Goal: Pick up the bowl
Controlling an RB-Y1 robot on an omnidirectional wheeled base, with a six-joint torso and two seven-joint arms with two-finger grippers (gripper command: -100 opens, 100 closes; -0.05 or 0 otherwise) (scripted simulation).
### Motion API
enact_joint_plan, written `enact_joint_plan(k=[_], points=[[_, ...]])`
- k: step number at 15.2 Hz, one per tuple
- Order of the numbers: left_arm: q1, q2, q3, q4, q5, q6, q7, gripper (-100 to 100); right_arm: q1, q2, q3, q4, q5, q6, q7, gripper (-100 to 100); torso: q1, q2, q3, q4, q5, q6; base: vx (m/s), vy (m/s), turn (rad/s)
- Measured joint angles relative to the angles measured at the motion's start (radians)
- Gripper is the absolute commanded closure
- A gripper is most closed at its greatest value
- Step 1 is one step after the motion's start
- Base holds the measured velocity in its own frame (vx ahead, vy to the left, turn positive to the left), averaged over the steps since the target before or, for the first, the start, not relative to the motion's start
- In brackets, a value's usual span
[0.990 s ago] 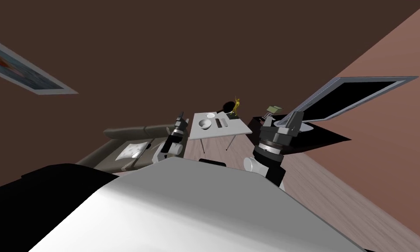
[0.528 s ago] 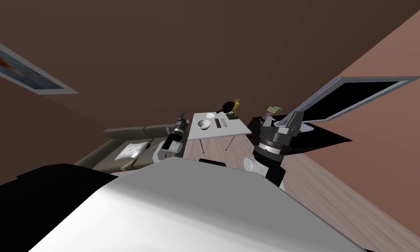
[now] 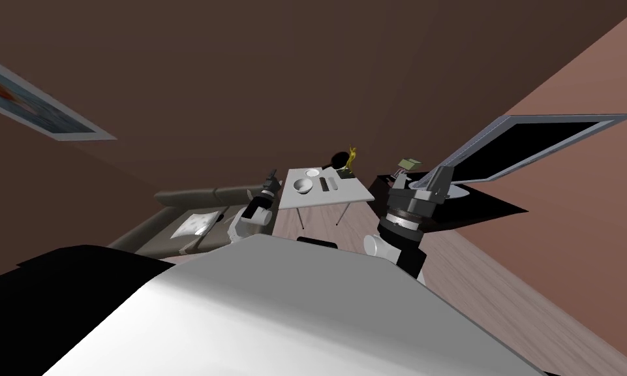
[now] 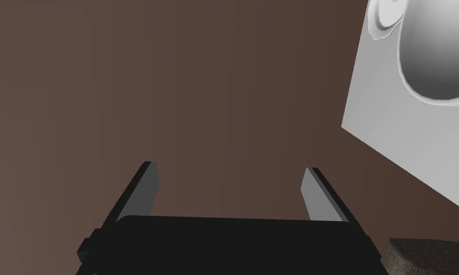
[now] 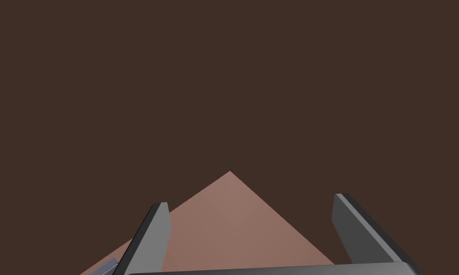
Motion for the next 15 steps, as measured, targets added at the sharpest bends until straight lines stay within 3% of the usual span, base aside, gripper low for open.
enact_joint_plan(k=[15], points=[[-0.076,0.013,0.038,0.028,0.042,0.287,0.036,-100,0.000,0.000,0.000,0.000,0.000,0.000,0.000,0,0.000,0.000,0.000,0.000,0.000,0.000,0.017,-0.035,0.010]])
